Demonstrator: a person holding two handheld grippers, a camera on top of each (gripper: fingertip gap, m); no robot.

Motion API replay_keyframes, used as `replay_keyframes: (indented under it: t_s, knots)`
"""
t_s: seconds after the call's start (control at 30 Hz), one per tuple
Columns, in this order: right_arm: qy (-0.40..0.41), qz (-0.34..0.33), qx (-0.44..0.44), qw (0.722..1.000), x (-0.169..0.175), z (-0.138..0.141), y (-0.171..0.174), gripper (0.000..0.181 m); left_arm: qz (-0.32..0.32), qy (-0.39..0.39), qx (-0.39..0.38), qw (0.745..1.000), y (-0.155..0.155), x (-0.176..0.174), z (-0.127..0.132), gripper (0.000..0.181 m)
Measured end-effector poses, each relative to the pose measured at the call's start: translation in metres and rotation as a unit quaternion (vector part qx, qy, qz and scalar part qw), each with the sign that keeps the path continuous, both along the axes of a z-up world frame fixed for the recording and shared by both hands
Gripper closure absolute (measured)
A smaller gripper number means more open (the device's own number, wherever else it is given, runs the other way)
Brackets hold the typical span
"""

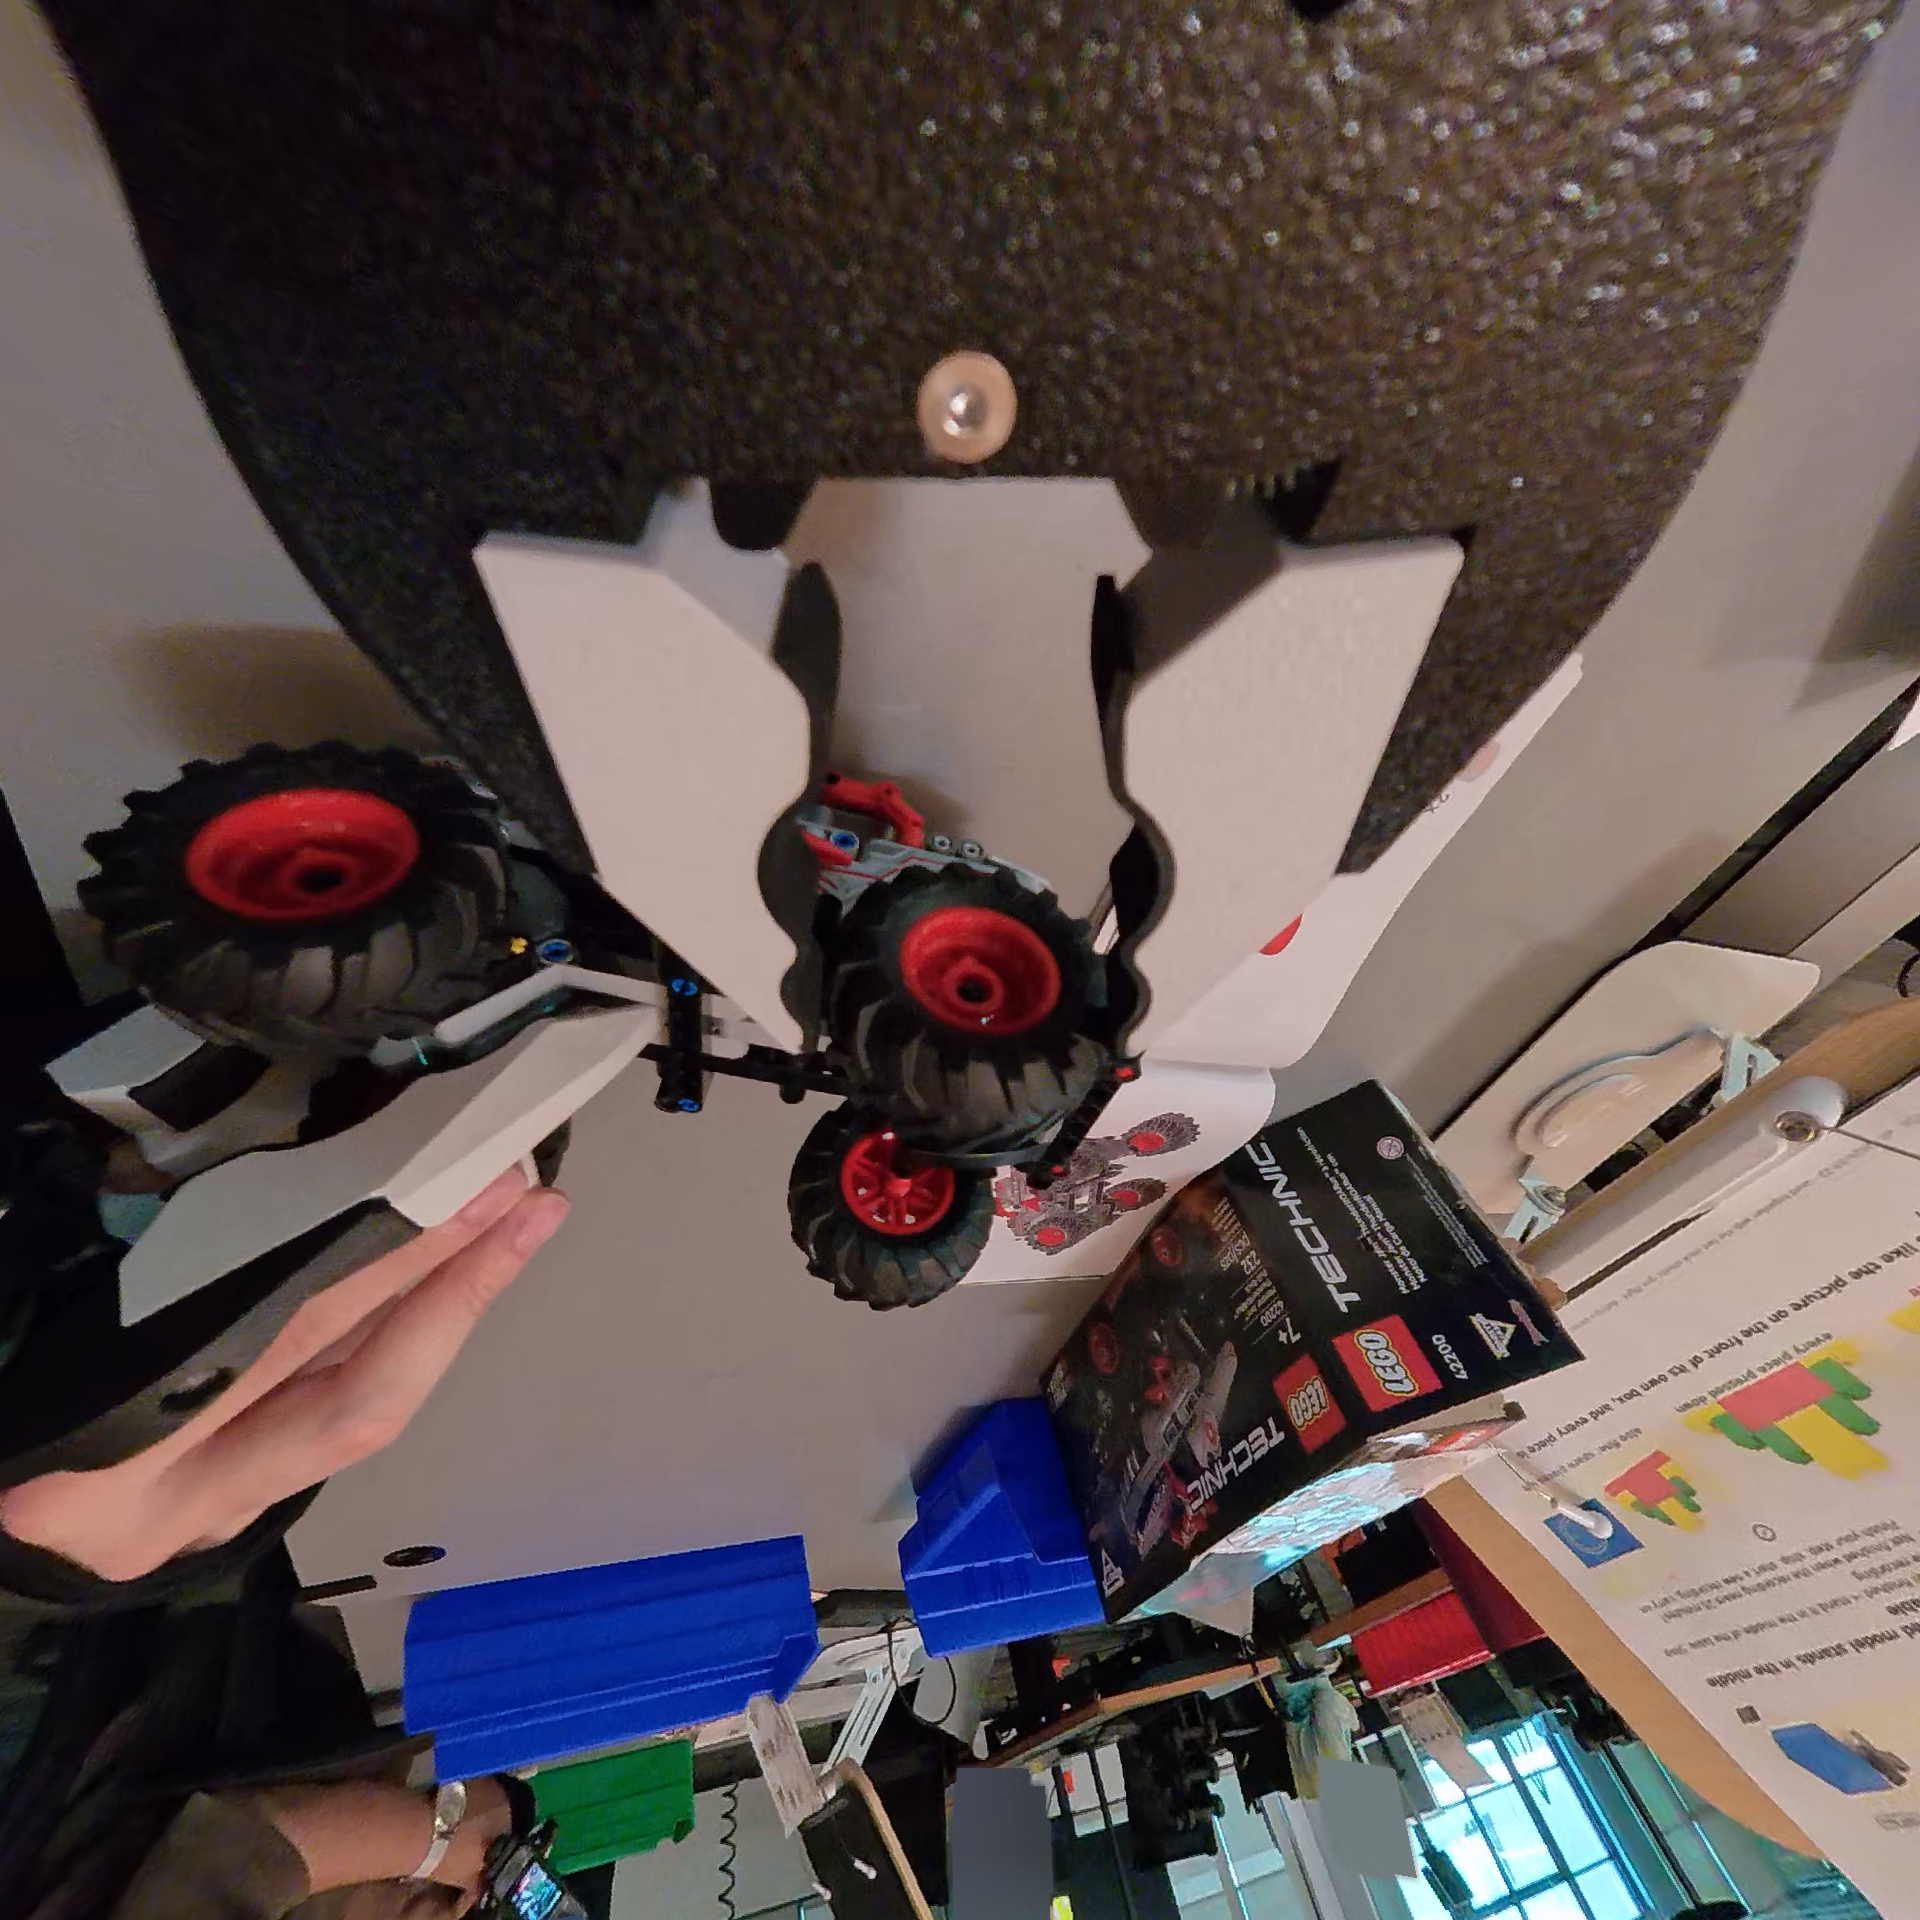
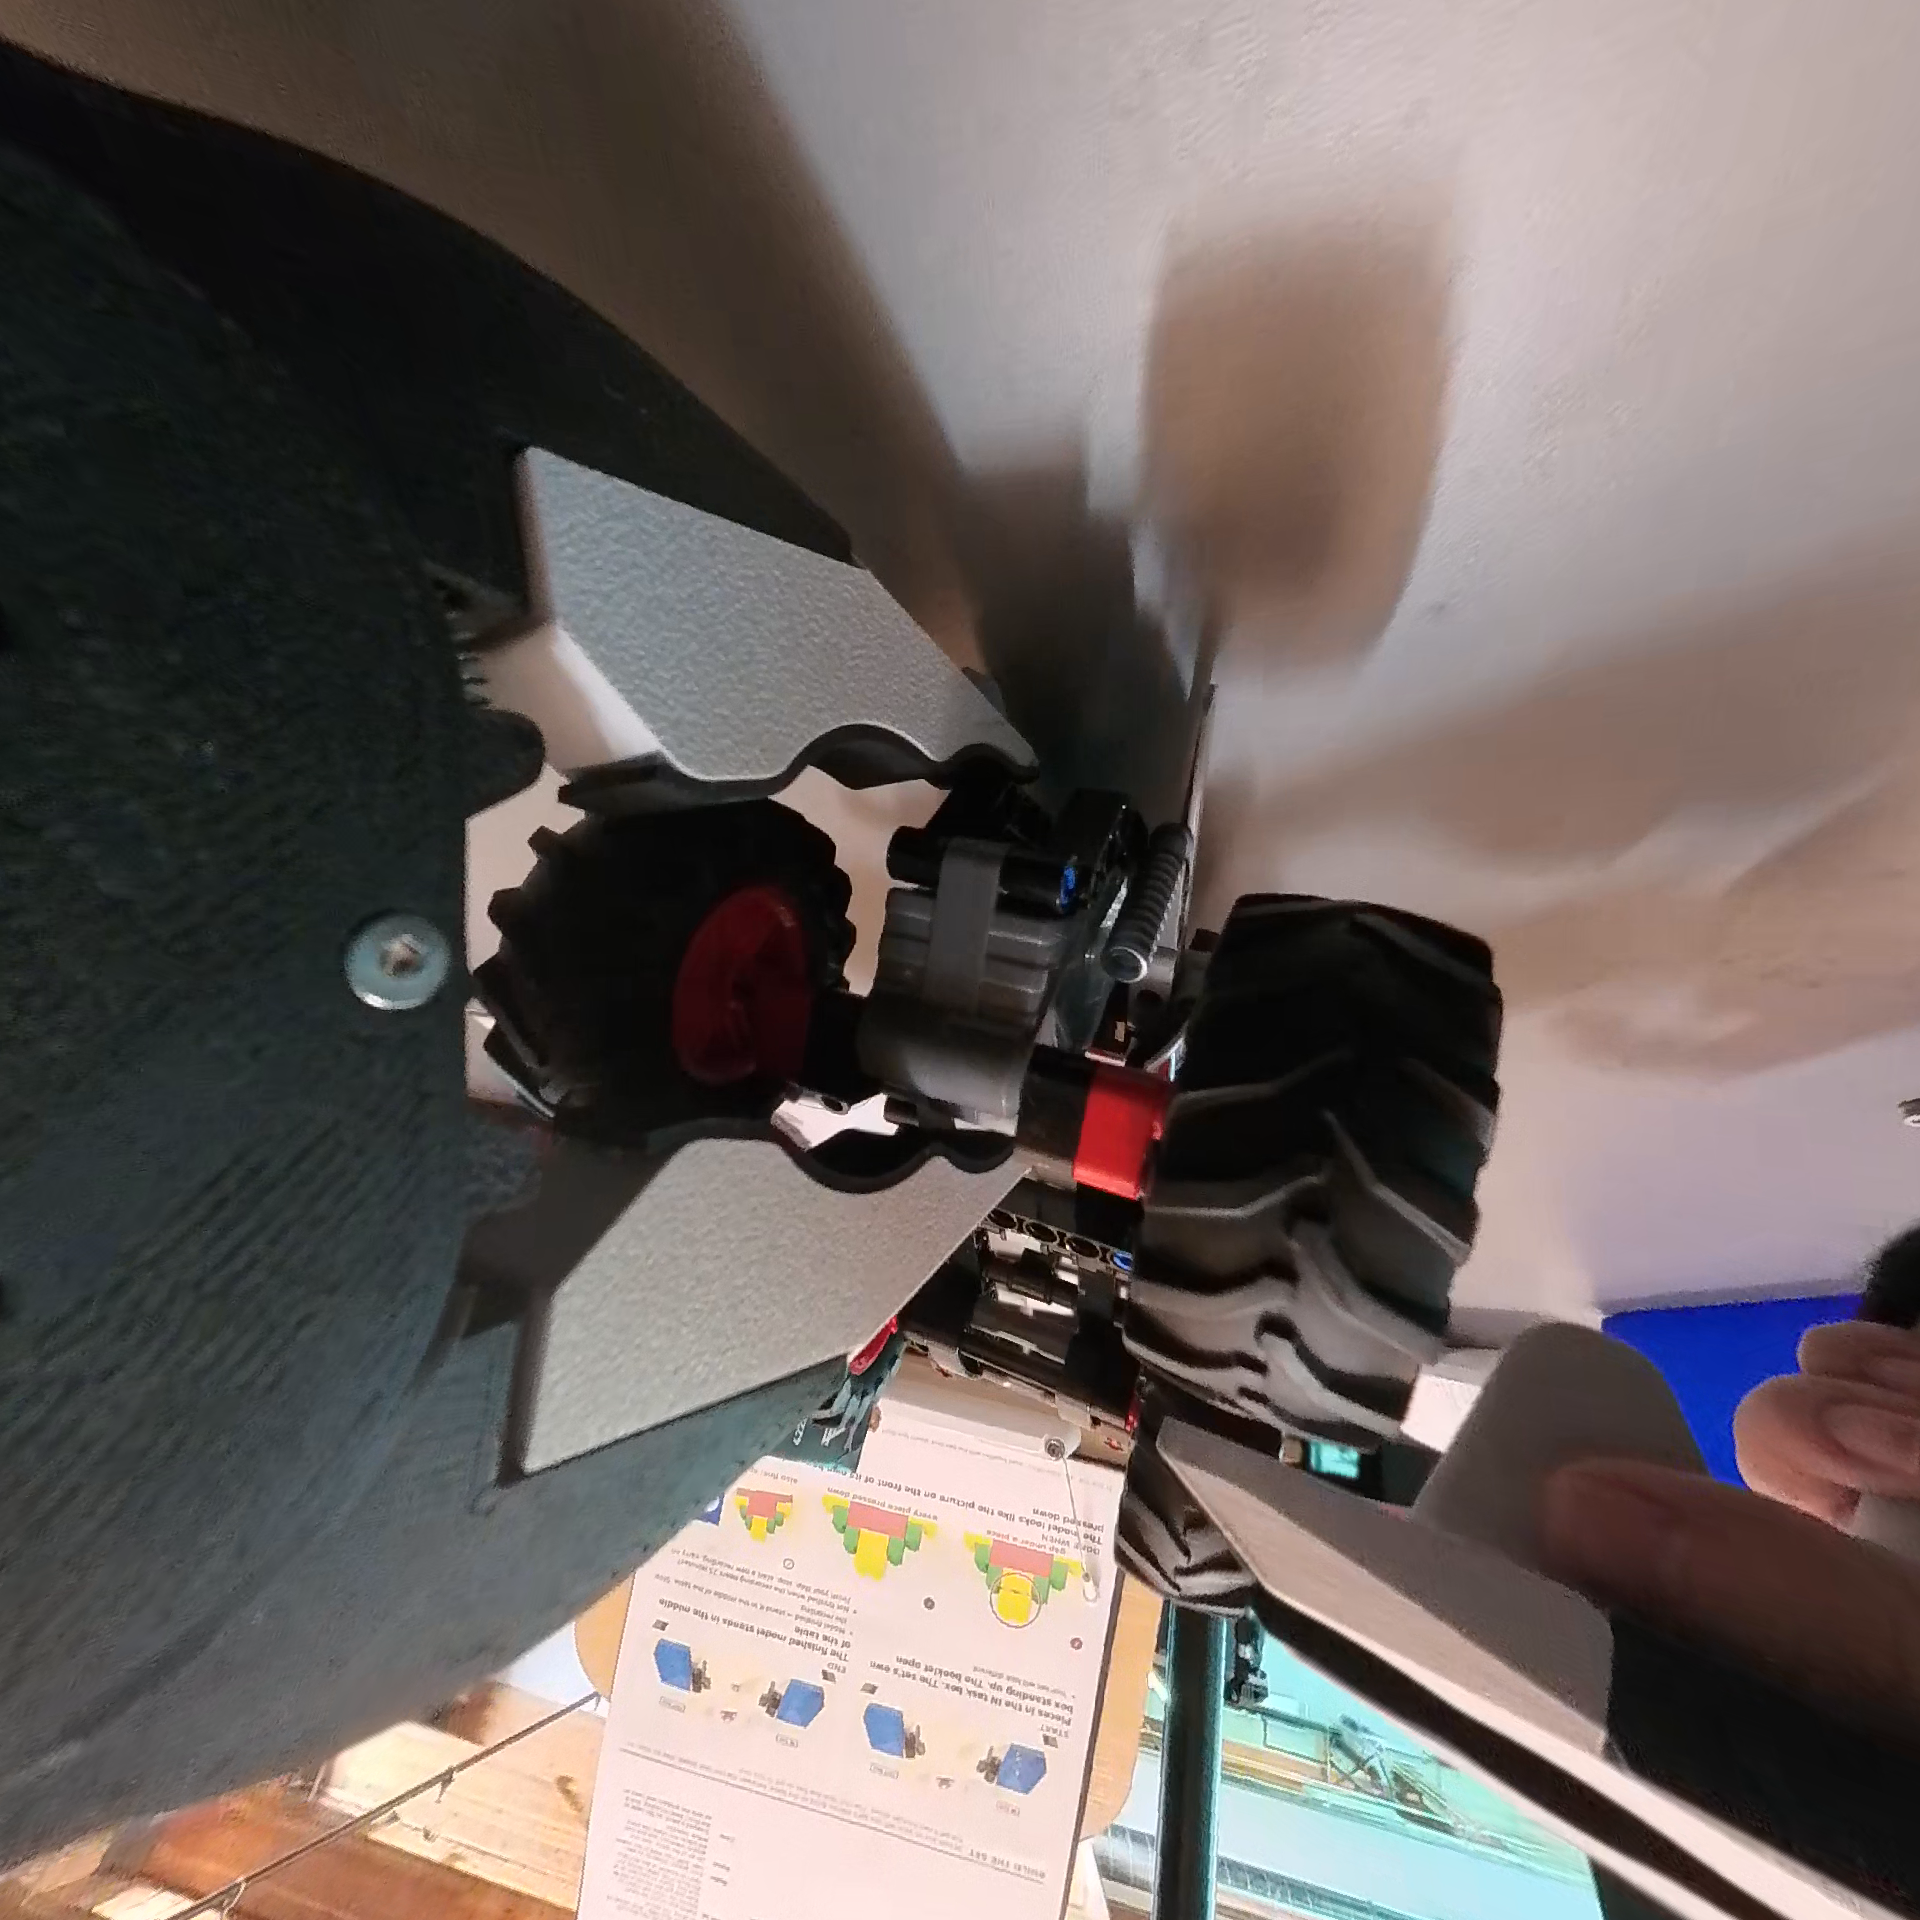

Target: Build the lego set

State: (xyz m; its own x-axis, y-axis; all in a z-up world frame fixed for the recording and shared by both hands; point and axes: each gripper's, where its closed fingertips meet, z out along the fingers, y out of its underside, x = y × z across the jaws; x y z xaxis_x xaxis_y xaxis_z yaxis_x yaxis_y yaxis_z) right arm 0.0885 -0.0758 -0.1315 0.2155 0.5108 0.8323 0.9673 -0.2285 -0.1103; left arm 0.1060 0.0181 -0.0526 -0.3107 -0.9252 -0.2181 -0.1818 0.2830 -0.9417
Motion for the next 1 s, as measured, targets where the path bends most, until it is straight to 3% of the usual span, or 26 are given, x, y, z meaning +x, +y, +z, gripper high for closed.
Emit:
replay_keyframes:
  t_s: [0.17,0.27,0.37,0.47,0.53,0.63,1.0]
  knots:
    - [0.017,-0.001,0.007,1.0,0.001,0.004,-0.001,0.113,0.004,-0.015,0.007,1.0,0.001,-0.014,0.02,0.126]
    - [0.111,0.018,0.037,0.993,0.003,0.038,-0.015,0.099,-0.038,-0.008,0.027,0.999,-0.024,-0.037,0.024,0.123]
    - [0.233,0.027,0.02,0.972,0.017,0.061,-0.04,0.092,-0.07,0.018,0.026,0.997,-0.049,-0.056,0.012,0.115]
    - [0.306,0.003,0.023,0.952,0.041,0.052,-0.038,0.1,-0.072,0.049,0.039,0.995,-0.066,-0.062,-0.013,0.106]
    - [0.345,0.01,-0.008,0.938,0.037,0.03,-0.031,0.105,-0.058,0.073,0.073,0.993,-0.068,-0.059,-0.031,0.109]
    - [0.341,0.035,-0.021,0.939,0.027,0.017,-0.02,0.112,-0.049,0.091,0.111,0.988,-0.068,-0.055,-0.043,0.12]
    - [0.322,0.044,0.0,0.946,0.031,0.029,-0.016,0.115,-0.053,0.081,0.096,0.991,-0.068,-0.053,-0.042,0.12]
